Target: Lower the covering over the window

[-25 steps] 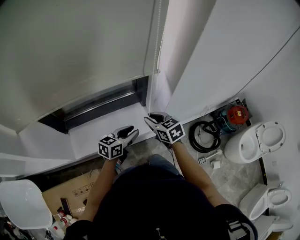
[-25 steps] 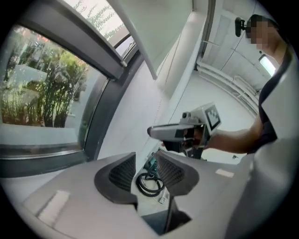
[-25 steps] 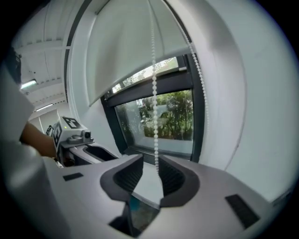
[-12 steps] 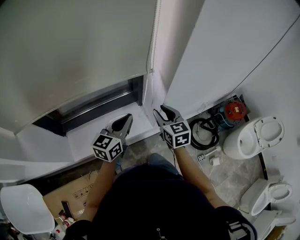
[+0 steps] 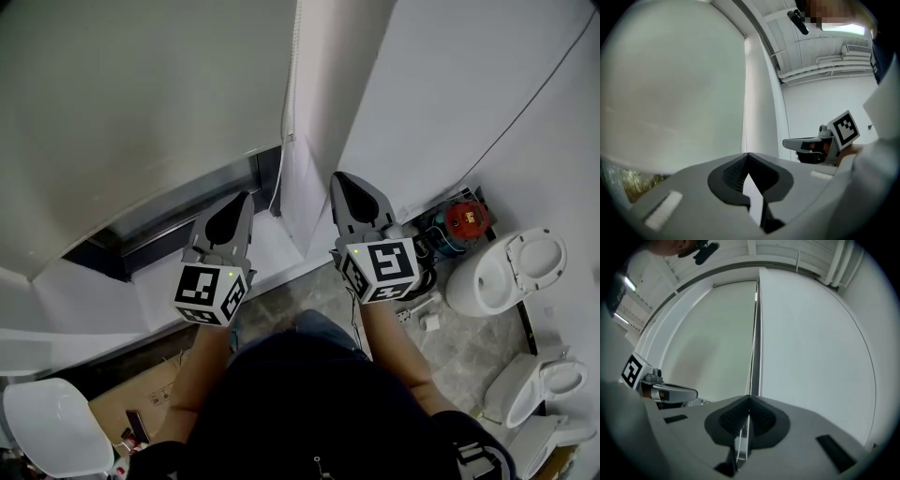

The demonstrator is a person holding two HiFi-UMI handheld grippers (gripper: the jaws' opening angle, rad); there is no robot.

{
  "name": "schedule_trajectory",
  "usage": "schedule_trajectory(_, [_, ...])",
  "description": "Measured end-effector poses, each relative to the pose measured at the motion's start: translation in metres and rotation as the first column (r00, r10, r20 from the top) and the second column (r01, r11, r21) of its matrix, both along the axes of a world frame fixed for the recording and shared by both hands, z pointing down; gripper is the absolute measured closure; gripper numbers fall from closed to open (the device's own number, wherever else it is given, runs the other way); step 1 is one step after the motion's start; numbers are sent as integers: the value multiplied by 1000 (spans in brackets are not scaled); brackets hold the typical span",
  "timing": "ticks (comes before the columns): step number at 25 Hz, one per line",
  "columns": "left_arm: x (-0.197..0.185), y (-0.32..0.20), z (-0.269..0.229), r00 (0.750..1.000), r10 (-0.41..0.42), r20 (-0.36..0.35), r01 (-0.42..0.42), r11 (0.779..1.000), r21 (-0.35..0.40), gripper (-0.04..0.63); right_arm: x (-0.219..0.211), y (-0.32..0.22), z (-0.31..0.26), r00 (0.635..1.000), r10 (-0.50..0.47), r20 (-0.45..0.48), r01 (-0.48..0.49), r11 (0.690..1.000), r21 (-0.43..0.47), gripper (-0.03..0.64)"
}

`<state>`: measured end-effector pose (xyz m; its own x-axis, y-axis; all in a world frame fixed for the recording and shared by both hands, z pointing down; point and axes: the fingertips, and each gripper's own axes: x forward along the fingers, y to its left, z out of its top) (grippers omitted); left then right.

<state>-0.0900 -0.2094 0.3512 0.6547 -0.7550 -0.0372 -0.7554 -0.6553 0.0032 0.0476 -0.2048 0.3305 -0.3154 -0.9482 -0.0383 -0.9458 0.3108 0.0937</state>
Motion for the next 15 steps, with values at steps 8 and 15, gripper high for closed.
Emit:
schedule_trajectory(8, [-24, -3, -87, 991, -130, -29, 133, 981, 138, 584, 2, 12, -82, 997, 50, -59, -37, 979, 201, 604])
schedule_trajectory(15, [-41, 6, -119, 983, -176, -59, 184, 966, 182, 584, 10, 14, -99, 994, 91, -68, -72, 968, 240, 604])
